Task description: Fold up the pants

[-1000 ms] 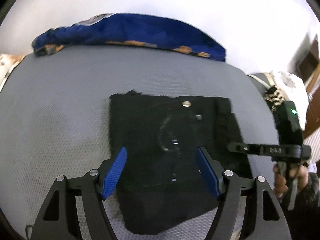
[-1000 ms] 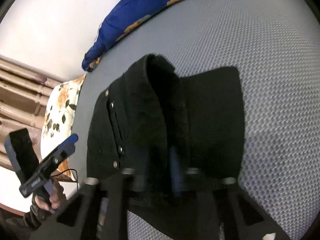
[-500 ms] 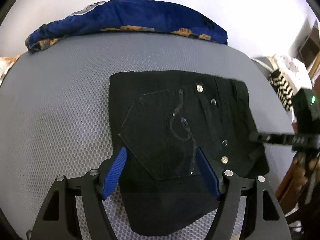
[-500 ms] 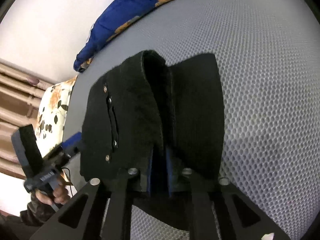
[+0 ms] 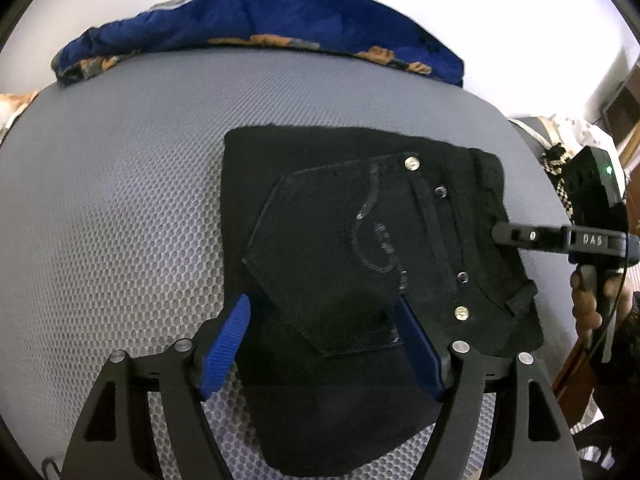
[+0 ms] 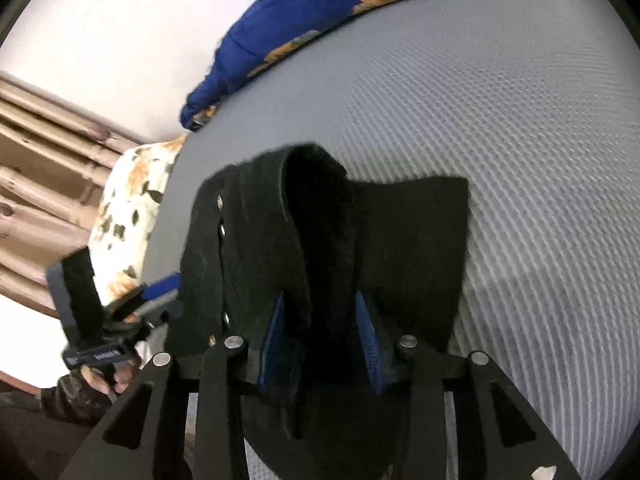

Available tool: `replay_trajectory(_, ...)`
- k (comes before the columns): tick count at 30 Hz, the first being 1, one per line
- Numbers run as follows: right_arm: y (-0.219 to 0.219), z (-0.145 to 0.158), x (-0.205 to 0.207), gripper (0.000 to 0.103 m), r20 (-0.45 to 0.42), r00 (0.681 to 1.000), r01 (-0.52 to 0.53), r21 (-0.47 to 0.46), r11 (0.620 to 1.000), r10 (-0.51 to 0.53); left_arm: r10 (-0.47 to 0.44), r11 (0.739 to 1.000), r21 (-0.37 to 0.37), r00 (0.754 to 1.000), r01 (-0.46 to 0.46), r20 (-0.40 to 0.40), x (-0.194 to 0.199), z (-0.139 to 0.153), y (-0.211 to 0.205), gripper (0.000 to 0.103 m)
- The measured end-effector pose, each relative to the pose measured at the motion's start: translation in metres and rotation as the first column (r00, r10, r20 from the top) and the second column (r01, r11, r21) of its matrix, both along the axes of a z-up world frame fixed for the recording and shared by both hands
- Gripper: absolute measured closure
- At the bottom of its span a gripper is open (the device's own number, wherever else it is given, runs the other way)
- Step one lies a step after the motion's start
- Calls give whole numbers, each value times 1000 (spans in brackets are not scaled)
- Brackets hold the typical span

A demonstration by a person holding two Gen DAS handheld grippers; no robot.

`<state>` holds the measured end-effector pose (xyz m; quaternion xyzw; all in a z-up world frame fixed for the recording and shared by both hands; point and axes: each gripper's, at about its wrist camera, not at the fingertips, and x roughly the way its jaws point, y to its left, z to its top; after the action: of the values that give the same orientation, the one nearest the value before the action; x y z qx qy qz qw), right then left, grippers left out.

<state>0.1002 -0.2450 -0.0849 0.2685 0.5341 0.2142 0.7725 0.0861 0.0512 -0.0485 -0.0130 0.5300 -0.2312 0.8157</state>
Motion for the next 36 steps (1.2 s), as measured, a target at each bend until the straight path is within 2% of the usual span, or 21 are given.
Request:
replay_trajectory(6, -5, -12, 15, 70, 3, 1000, -13, 140, 990, 12, 26, 1000, -10, 999, -27, -24, 2, -5, 3, 28)
replay_trajectory(9, -7, -13, 14, 70, 5, 1000, -6, 166, 986, 5, 36, 999, -9, 999, -37, -30, 3, -8, 4, 28)
replay_trajectory(12, 0, -5, 10, 70, 3, 1000, -26, 113, 993, 25, 37, 999, -5, 999, -37, -30, 4, -9, 2, 28)
replay_trajectory(15, 3, 7, 2, 68, 21, 999, -50, 3, 999, 50, 36, 999, -5, 999, -36, -30, 5, -10, 2, 28)
replay_trajectory(18, 1, 11, -5, 65, 30, 996, -77, -67, 995, 80, 33, 999, -2, 999, -33, -31, 8, -13, -1, 27)
replay_trajectory(22, -2, 9, -7, 65, 47, 992, -111, -80, 991, 115, 35, 999, -1, 999, -35, -34, 11, -15, -4, 26)
replay_trajectory(27, -7, 1, 2, 65, 64, 990, -124, -8, 992, 124, 44, 999, 1, 998, -44, -43, 12, -18, -4, 23)
replay_trajectory(31, -12, -13, 22, 65, 49, 993, -116, 153, 981, 110, 60, 998, -6, 997, -60, -58, 15, -21, -4, 23)
replay_trajectory(33, -13, -17, 29, 68, 32, 994, -108, 201, 973, 104, 64, 998, -6, 996, -64, -61, 16, -21, -4, 23)
replay_trajectory(36, -12, -18, 29, 75, 18, 995, -99, 221, 970, 98, 64, 998, -7, 996, -65, -57, 18, -23, -6, 23)
